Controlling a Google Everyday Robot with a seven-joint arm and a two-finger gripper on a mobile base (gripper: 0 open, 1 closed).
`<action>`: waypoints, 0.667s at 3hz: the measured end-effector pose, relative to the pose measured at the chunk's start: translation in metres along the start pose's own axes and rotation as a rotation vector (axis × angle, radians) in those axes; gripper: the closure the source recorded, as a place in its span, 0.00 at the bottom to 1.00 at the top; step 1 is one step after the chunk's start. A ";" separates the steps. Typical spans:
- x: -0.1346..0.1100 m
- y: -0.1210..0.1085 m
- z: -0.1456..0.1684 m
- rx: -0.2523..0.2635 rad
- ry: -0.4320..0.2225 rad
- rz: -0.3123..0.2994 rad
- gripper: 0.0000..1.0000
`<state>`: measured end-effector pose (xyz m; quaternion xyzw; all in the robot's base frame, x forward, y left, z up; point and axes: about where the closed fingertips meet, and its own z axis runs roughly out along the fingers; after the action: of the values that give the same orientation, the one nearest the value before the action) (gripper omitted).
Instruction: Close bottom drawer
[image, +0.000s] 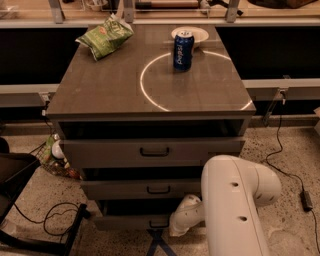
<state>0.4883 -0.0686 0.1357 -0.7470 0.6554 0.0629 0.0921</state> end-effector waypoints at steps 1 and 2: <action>0.007 -0.013 0.000 0.042 -0.005 0.039 1.00; 0.012 -0.021 -0.005 0.077 -0.009 0.072 1.00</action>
Offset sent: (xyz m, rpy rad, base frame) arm 0.0235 -0.0103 0.0099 0.0286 -0.1001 -0.1368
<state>0.5103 -0.0788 0.1390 -0.7186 0.6834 0.0440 0.1214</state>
